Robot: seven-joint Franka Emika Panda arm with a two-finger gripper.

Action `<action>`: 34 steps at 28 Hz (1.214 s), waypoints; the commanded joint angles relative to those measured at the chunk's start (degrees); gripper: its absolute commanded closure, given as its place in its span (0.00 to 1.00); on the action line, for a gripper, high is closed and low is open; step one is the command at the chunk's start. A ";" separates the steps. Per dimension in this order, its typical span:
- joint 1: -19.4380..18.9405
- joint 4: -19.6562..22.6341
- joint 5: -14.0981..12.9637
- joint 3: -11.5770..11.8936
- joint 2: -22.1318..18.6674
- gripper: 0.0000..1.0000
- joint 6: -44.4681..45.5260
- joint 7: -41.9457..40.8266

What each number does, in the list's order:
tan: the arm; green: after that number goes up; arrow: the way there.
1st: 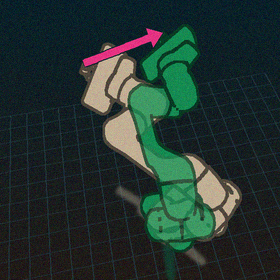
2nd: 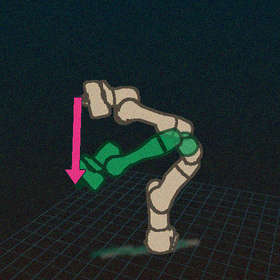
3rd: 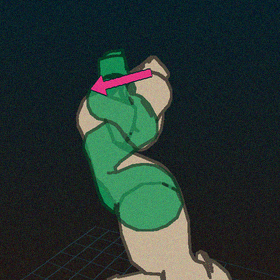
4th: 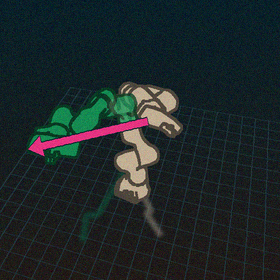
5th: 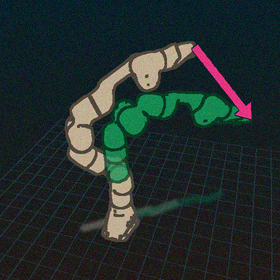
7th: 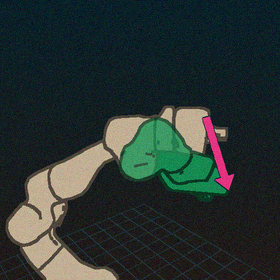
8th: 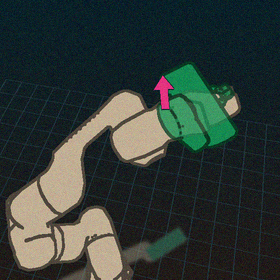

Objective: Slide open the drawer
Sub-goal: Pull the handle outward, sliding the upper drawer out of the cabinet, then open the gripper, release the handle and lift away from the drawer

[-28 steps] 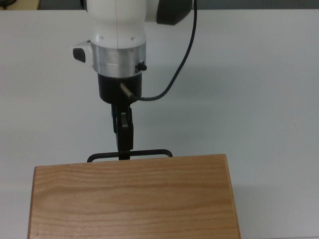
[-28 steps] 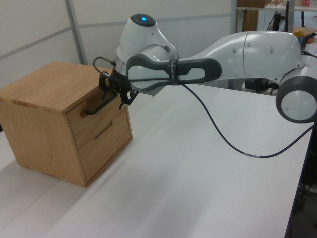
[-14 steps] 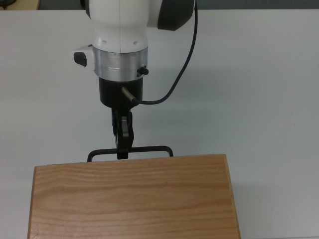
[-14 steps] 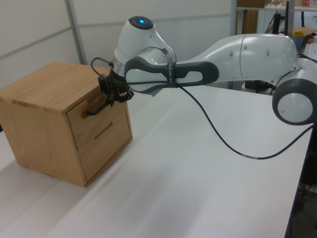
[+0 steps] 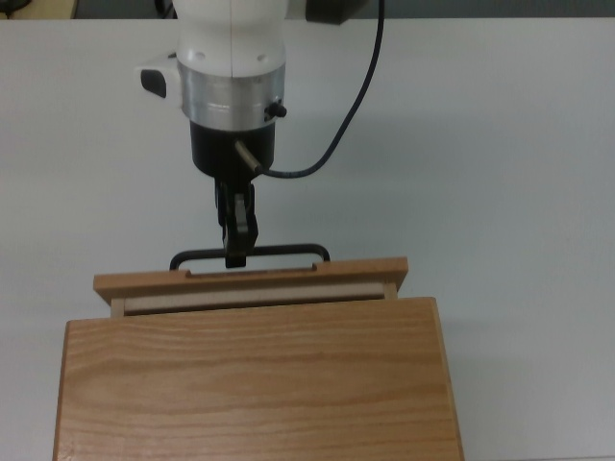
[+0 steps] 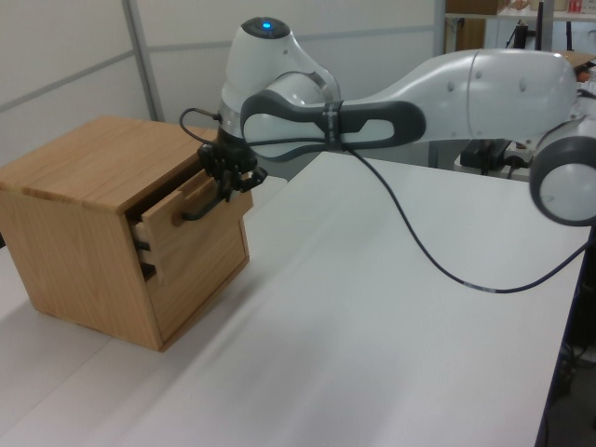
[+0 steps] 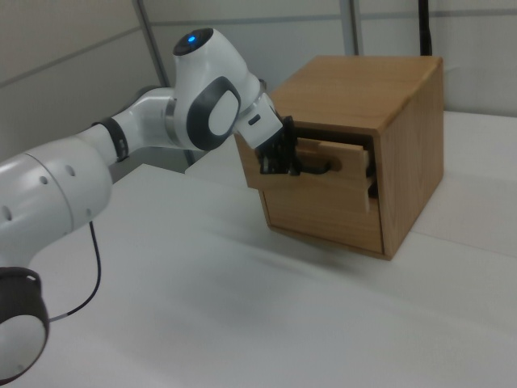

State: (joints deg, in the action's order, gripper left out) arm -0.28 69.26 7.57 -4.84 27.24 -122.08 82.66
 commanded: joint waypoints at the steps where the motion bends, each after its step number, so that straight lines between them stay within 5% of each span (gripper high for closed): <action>1: 0.28 9.48 -1.15 -0.52 -8.78 1.00 1.31 -2.41; 13: 0.01 17.66 -4.32 -0.43 -16.69 1.00 6.85 -5.40; 24: -0.34 17.75 -4.93 -0.43 -17.57 1.00 7.64 -5.40; 26: -0.34 17.66 -5.20 -0.43 -17.57 0.77 7.73 -5.49; 28: -0.34 17.66 -5.37 -0.43 -17.74 0.39 7.90 -7.14; 32: -0.34 17.57 -5.64 -0.52 -18.18 0.21 10.53 -12.42; 34: -0.34 17.57 -6.08 -0.52 -18.89 0.04 12.47 -16.28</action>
State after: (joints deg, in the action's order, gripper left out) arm -0.48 85.04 3.33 -5.57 11.16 -113.36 73.62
